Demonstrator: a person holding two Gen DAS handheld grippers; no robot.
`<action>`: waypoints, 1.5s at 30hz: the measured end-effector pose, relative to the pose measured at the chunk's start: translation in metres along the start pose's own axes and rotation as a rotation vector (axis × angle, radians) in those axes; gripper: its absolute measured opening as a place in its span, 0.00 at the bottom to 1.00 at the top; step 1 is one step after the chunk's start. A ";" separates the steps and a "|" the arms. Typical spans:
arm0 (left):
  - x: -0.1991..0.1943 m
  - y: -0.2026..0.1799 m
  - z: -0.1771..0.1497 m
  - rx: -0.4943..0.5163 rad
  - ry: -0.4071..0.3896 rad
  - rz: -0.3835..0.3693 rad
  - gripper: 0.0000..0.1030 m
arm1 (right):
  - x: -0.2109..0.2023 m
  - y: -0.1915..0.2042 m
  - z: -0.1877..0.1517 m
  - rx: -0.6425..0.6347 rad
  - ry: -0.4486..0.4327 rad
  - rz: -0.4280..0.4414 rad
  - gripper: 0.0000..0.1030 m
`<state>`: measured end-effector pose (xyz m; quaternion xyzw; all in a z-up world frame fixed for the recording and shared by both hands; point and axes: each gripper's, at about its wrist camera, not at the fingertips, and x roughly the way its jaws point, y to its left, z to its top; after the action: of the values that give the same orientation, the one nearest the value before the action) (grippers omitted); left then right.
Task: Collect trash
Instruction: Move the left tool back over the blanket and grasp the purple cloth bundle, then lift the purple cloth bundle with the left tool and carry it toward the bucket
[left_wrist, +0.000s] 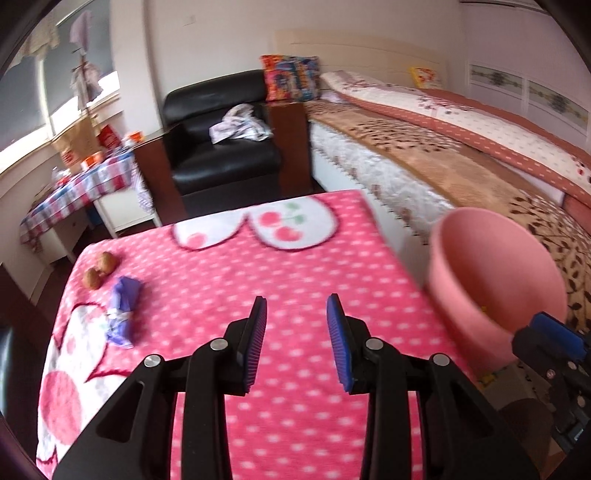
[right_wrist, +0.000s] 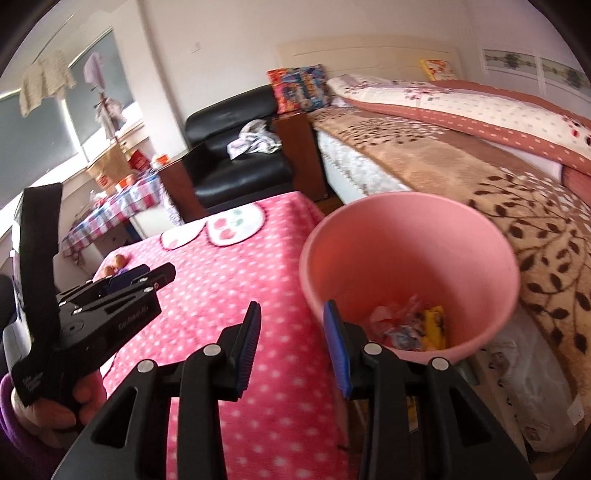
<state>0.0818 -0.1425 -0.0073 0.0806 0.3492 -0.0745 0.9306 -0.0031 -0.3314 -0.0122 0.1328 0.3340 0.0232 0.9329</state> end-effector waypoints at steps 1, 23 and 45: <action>0.001 0.007 -0.001 -0.010 0.004 0.008 0.33 | 0.002 0.006 0.000 -0.011 0.003 0.008 0.33; 0.039 0.134 -0.002 -0.102 0.060 0.223 0.33 | 0.051 0.076 0.006 -0.126 0.076 0.085 0.34; 0.092 0.181 -0.019 -0.187 0.214 0.294 0.33 | 0.085 0.102 0.003 -0.161 0.140 0.121 0.34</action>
<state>0.1736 0.0304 -0.0644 0.0512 0.4358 0.1039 0.8925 0.0695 -0.2226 -0.0351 0.0754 0.3867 0.1155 0.9118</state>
